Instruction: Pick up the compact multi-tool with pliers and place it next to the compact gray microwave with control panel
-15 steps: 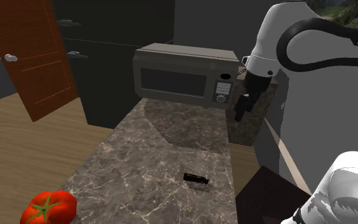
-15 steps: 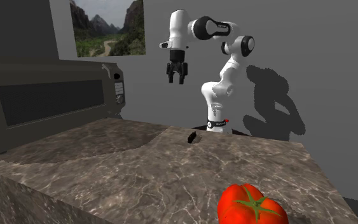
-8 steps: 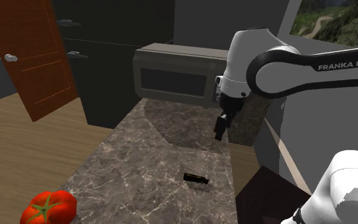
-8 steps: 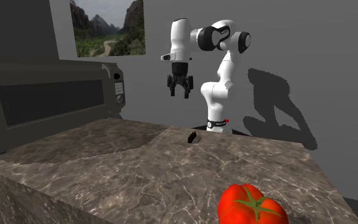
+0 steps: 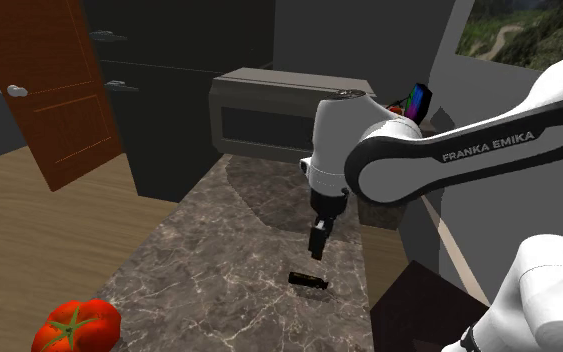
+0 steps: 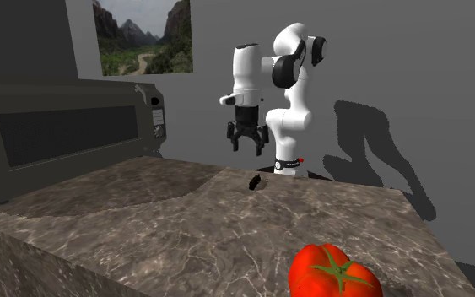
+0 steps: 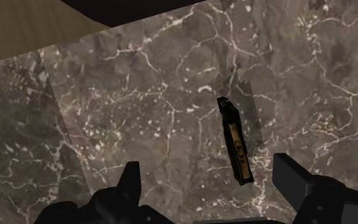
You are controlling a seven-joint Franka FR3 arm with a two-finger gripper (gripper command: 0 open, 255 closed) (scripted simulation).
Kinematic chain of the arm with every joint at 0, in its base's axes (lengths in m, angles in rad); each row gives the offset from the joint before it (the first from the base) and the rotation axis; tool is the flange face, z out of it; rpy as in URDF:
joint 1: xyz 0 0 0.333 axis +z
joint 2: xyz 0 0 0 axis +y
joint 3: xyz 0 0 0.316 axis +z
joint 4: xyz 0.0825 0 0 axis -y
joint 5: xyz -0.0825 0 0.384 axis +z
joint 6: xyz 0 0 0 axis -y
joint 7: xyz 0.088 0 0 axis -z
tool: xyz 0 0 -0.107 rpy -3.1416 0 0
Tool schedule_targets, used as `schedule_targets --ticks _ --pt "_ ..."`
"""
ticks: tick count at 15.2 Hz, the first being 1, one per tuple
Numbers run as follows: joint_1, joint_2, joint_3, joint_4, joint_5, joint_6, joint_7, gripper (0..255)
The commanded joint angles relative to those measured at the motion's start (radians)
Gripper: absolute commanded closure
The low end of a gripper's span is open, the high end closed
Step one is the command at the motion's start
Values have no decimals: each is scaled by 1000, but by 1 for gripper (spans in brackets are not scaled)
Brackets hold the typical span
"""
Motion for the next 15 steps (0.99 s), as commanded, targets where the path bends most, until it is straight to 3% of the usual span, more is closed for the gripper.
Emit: schedule_targets --ticks 1,4,11,15 --pt "17 54 24 7 -2 33 -4 0" --pt "42 139 60 22 -10 83 -1 0" --pt "39 191 68 -31 -22 188 10 0" --pt "39 196 68 -35 -23 197 11 0"
